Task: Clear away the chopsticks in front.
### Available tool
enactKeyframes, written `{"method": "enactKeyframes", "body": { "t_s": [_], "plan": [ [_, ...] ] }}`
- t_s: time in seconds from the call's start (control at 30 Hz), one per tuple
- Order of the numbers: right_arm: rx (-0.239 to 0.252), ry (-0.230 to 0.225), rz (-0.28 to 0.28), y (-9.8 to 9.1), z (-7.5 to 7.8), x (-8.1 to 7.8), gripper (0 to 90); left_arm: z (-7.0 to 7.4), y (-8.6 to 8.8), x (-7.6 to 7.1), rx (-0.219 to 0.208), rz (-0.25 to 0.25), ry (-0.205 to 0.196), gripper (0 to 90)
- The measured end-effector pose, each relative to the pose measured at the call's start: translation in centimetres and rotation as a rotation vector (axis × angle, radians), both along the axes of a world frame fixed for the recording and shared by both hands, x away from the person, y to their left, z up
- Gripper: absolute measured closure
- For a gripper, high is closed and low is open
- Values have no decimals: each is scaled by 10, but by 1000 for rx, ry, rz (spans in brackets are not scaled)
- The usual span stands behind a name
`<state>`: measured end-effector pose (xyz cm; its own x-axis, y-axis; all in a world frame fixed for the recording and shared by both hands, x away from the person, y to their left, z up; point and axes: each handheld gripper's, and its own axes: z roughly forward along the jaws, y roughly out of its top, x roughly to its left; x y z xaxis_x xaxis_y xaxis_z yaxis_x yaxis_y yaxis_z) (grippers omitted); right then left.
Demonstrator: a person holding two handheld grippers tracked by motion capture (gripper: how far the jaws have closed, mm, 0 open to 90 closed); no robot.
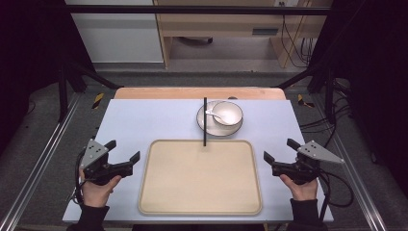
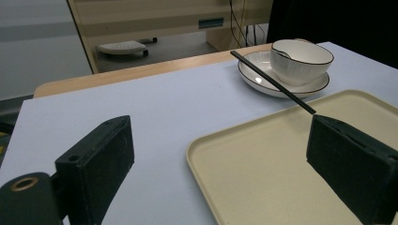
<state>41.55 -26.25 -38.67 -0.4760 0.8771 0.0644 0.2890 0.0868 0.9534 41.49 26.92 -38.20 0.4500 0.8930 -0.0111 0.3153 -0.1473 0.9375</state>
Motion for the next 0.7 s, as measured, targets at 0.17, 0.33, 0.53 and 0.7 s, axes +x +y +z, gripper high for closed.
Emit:
{"method": "enactKeyframes", "body": {
  "t_s": [0.17,0.33,0.53,0.7],
  "plan": [
    [-2,4,-3,1,0,1,48,3,-6,2,7,4,-2,77],
    [-10,11,5,3,-2,2,49,2,-12,6,9,6,6,79],
    [-10,7,1,4,0,1,51,3,-25,10,18,-3,10,83],
    [-10,9,0,5,0,1,51,5,-37,16,30,-18,10,84]
  ]
}}
